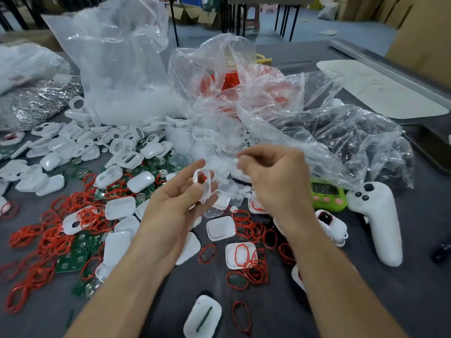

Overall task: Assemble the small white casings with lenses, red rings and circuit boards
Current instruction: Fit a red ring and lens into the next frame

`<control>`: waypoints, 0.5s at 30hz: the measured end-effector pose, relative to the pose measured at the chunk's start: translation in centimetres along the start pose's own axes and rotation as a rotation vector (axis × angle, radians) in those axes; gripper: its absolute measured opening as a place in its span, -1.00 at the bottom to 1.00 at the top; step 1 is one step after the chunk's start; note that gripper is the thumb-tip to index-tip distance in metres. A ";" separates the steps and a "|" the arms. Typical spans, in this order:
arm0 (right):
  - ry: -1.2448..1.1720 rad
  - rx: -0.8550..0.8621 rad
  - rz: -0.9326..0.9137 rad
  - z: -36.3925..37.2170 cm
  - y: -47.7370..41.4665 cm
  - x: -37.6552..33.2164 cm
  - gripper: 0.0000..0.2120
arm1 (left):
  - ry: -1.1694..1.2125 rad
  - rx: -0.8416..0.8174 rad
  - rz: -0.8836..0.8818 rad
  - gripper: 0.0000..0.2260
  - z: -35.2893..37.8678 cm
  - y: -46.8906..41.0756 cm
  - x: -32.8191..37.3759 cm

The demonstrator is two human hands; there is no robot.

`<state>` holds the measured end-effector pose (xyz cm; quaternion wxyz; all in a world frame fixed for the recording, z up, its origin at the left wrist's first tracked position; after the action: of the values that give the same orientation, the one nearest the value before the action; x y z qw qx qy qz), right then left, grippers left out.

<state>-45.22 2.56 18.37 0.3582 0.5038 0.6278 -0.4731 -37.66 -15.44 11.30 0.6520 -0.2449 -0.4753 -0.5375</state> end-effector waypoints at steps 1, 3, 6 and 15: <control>0.058 0.072 -0.009 -1.7 -0.9 -0.2 -0.83 | 0.118 -0.036 -0.085 -0.62 0.1 0.0 -0.4; 0.189 0.185 -0.051 -4.8 -3.3 -1.1 -0.81 | 0.226 -0.106 -0.209 -0.64 0.4 0.0 -0.7; 0.429 0.304 -0.041 -8.0 -8.8 -1.3 -0.72 | 0.260 -0.173 -0.300 -0.70 0.8 -0.1 -0.9; 0.989 -0.477 0.096 -1.1 -14.6 6.1 -0.59 | 0.308 -0.251 -0.334 -0.65 1.3 -0.3 -1.0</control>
<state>-60.83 4.77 16.48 0.1459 0.5992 0.7872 -0.0077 -38.35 -14.03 10.93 0.5834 -0.1571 -0.3338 -0.7236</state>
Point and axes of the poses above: each hand's wrist, its own y-axis away from the middle knuckle, its own z-axis out of the palm, x = y × z, the point moved 10 cm from there along -y, towards the middle knuckle, and after that the axes turned 1 degree about x, right-handed, at the moved point
